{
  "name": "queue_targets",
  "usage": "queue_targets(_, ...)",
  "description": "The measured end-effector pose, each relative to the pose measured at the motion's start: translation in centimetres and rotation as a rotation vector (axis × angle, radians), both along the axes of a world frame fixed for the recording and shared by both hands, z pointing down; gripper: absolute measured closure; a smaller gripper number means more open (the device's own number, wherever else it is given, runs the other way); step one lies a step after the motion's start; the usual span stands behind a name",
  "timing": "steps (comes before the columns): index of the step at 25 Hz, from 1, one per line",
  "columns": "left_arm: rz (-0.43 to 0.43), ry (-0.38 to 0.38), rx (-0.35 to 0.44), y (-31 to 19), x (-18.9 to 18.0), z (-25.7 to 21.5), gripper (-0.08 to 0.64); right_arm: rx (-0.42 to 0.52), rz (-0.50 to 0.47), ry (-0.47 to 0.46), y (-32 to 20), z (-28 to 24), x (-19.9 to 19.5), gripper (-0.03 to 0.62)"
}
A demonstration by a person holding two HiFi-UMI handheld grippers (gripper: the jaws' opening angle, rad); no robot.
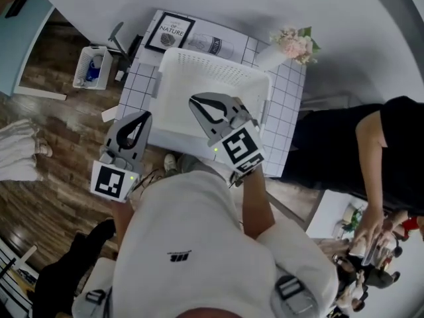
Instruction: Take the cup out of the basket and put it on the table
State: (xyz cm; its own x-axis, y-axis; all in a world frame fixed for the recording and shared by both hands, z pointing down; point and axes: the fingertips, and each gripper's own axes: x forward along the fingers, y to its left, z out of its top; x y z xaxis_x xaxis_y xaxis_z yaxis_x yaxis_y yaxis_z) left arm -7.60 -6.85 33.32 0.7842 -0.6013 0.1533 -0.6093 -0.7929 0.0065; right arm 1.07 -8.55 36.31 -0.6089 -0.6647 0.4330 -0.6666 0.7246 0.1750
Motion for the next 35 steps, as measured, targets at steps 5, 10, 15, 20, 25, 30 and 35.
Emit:
queue_targets(5, -0.004, -0.008, -0.011, -1.0, 0.3, 0.5, 0.551, -0.028, -0.021, 0.045, -1.2, 1.7, -0.3, 0.577)
queue_targets(10, -0.007, -0.014, -0.027, -1.7, 0.5, 1.1, 0.552, -0.065, -0.042, 0.099, -2.1, 3.6, -0.4, 0.577)
queue_targets(15, -0.016, -0.019, -0.034, -2.4, 0.4, 1.5, 0.551, -0.099, -0.068, 0.147, -3.0, 5.4, -0.4, 0.575)
queue_targets(20, -0.032, -0.024, -0.045, -3.3, 0.2, 2.0, 0.551, -0.137, -0.114, 0.2, -3.9, 7.6, -0.8, 0.574)
queue_targets(25, -0.056, -0.028, -0.057, -3.9, -0.3, 2.5, 0.551, -0.182, -0.162, 0.297, -4.6, 10.5, -1.2, 0.565)
queue_targets(30, -0.073, -0.034, -0.069, -4.4, -0.5, 2.9, 0.551, -0.216, -0.212, 0.361, -5.2, 12.7, -1.6, 0.539)
queue_targets(35, -0.076, -0.044, -0.077, -4.8, -0.1, 3.2, 0.551, -0.238, -0.257, 0.434, -5.8, 14.8, -1.7, 0.521)
